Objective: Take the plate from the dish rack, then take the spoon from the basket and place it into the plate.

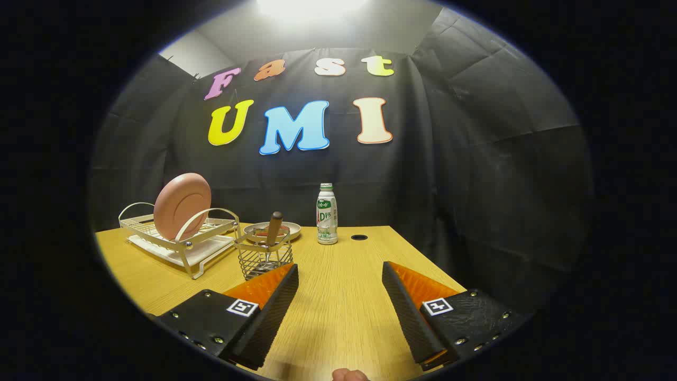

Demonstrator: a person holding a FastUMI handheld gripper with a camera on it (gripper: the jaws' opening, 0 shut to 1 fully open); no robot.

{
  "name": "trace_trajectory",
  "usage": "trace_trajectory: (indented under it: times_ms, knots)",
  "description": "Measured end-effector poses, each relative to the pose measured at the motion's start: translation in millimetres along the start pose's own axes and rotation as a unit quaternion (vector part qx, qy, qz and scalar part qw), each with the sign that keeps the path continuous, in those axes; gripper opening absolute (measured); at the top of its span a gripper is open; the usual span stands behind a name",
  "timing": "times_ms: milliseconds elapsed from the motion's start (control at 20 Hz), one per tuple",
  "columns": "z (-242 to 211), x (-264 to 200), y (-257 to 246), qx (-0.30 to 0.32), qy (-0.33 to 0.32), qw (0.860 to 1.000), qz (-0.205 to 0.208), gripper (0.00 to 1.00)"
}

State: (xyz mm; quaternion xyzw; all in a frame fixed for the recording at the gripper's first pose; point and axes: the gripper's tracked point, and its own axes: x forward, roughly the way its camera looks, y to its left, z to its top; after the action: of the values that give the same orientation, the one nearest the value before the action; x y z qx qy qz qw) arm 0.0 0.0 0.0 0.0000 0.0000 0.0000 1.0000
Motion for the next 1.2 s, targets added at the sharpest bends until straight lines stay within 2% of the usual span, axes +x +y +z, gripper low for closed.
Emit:
trace_trajectory:
  times_ms: [250, 400, 800, 1200]
  knots:
    - [8.2, 53.1, -10.4, 0.033, 0.002, 0.999, -0.009, 0.97]
    - [22.6, 69.3, -12.8, 0.023, -0.003, 1.000, -0.017, 0.97]
    - [130.4, 38.0, -13.2, -0.004, -0.019, 0.999, -0.041, 0.97]
    - [216.0, 17.7, 38.6, 0.014, -0.020, 0.999, -0.036, 0.97]
